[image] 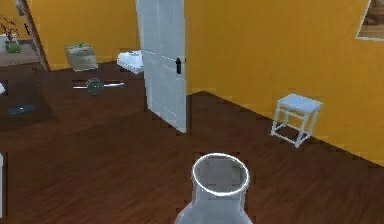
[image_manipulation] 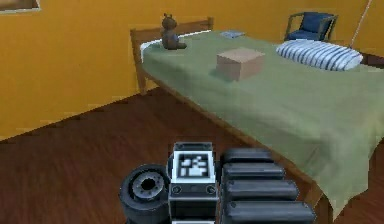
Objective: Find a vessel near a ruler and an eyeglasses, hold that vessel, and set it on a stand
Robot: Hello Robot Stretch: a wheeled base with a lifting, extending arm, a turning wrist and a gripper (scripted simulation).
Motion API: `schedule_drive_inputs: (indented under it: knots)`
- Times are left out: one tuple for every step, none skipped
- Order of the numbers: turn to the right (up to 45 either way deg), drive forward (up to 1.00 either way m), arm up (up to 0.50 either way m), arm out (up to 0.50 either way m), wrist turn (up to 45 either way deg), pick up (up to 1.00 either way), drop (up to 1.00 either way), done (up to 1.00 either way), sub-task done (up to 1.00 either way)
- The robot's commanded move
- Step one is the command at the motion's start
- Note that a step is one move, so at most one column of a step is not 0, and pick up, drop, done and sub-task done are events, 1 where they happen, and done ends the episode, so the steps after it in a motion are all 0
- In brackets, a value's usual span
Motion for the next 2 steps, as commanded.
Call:
schedule_drive_inputs:
  knots:
    - [0.0,0.30,0.00,0.00,0.0,0.00,0.00,0.00,0.00]
    - [-21.0,0.00,0.00,0.00,0.0,0.00,0.00,0.00,0.00]
